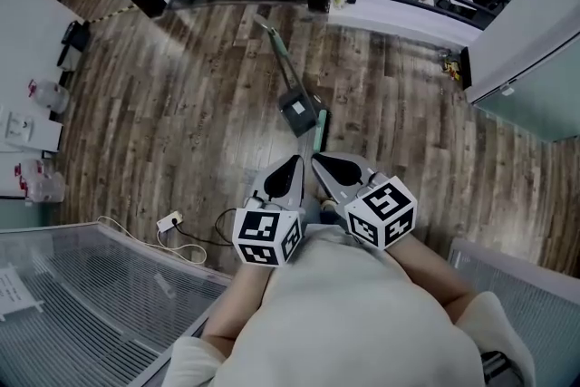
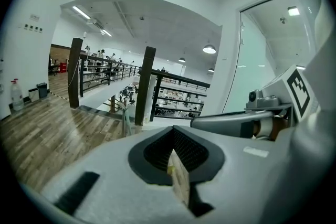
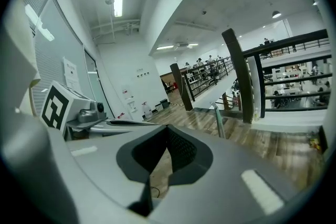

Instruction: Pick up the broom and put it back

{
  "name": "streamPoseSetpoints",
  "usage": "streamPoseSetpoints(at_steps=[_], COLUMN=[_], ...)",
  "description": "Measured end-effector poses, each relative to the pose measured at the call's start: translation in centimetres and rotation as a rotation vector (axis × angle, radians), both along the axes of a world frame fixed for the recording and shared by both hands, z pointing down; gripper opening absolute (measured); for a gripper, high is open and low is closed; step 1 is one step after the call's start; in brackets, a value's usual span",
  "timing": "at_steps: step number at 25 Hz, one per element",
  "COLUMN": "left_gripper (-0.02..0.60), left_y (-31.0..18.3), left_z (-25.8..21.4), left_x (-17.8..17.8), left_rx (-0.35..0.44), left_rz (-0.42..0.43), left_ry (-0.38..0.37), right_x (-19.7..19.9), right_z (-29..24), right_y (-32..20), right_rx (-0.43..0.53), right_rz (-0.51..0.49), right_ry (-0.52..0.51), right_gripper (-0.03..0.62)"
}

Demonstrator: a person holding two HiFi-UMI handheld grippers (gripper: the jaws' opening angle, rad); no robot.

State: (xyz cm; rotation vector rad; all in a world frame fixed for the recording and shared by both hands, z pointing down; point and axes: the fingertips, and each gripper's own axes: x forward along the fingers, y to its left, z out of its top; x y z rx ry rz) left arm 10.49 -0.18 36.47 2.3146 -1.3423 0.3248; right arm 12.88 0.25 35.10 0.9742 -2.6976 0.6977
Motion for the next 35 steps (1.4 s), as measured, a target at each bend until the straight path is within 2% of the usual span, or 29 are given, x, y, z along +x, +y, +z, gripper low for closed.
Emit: streamPoseSetpoints(at_steps=[9,23,35], left_gripper=[0.008,0.008,0.008], left_y=[-1.8,-10.9,-18.4], left_z=[1.4,1.0,1.2], left_x=[-0.8,-3.1,-6.2], left_rx=[-0.034,-0.021,-0.023], left_rz=[-0.012,-0.030,-0.033], left_ry=[0.006,0.024,0.038], right_x=[-0.7,-2.6,-4.6], right_z=[0.9,0.5,0.4], right_y=[-1.7,-10.0,-17.6], right_rx=[-0.028,0.034,0.032], right_rz=[-0.002,-0.014,0.015], right_ry=[-0.006,0.050,0.065], right_gripper=[0.008,0.008,0.008])
